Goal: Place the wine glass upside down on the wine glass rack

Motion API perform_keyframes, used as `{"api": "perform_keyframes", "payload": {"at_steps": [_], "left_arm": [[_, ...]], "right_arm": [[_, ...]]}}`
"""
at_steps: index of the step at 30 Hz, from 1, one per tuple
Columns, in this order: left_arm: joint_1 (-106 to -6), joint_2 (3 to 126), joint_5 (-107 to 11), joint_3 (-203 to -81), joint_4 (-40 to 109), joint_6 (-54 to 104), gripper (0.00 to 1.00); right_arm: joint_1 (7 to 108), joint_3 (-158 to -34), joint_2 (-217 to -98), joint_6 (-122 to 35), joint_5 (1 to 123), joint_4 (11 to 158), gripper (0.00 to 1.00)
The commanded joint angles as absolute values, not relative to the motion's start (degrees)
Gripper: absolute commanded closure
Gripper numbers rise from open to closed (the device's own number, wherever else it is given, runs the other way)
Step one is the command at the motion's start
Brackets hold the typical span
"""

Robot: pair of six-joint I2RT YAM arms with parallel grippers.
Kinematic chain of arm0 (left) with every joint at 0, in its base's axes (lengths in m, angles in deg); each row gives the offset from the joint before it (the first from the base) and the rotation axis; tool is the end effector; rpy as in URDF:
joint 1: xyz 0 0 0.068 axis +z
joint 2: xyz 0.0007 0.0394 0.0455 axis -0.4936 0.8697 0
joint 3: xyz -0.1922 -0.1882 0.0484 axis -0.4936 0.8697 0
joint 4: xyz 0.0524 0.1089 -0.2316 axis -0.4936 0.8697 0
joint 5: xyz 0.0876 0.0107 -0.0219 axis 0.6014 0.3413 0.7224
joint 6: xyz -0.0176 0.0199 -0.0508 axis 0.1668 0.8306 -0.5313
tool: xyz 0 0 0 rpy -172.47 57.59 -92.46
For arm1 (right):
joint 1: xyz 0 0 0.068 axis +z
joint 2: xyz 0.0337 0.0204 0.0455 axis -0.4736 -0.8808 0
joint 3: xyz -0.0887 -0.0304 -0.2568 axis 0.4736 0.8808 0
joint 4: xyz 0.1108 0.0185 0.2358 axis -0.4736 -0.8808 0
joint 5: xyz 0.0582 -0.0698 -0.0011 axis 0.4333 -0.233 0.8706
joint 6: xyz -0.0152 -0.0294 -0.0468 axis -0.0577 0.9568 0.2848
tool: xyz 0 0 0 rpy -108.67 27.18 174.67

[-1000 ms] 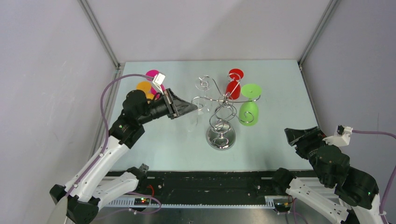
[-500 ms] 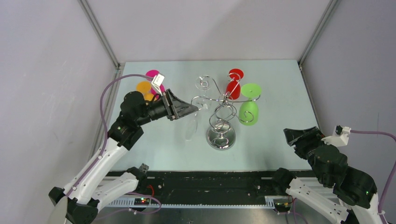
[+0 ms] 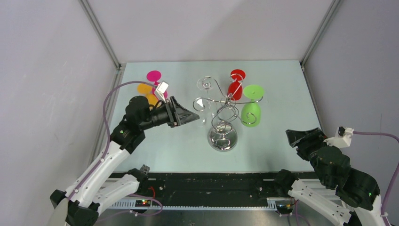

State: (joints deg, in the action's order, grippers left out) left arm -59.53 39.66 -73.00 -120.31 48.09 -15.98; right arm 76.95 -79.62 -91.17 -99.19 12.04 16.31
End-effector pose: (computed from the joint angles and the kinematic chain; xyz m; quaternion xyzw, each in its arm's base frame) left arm 0.1634 -0.1197 0.3562 0.0350 0.7615 -0.5662 0.3134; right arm 0.0161 -0.0233 0.3523 0.2881 0.7556 0.2413 0.5365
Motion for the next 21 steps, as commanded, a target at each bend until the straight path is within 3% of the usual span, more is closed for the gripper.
{"api": "perform_keyframes", "payload": {"at_steps": [1, 12, 15, 21], "left_arm": [[-57.8, 36.9, -74.1, -120.8, 47.9, -13.1, 0.35], [-48.9, 34.4, -78.3, -124.1, 47.9, -11.9, 0.11], [-46.7, 33.7, -78.5, -124.9, 47.9, -11.1, 0.05], [-42.5, 33.6, -77.2, -124.8, 49.1, -10.2, 0.0]], "right_arm": [[77.4, -79.6, -90.7, -100.5, 10.7, 16.7, 0.32], [77.5, -79.6, -91.4, -99.6, 10.3, 16.7, 0.32], [78.1, -79.8, -94.5, -99.2, 10.3, 17.1, 0.28], [77.4, -83.6, -105.2, -94.6, 8.4, 20.2, 0.21]]}}
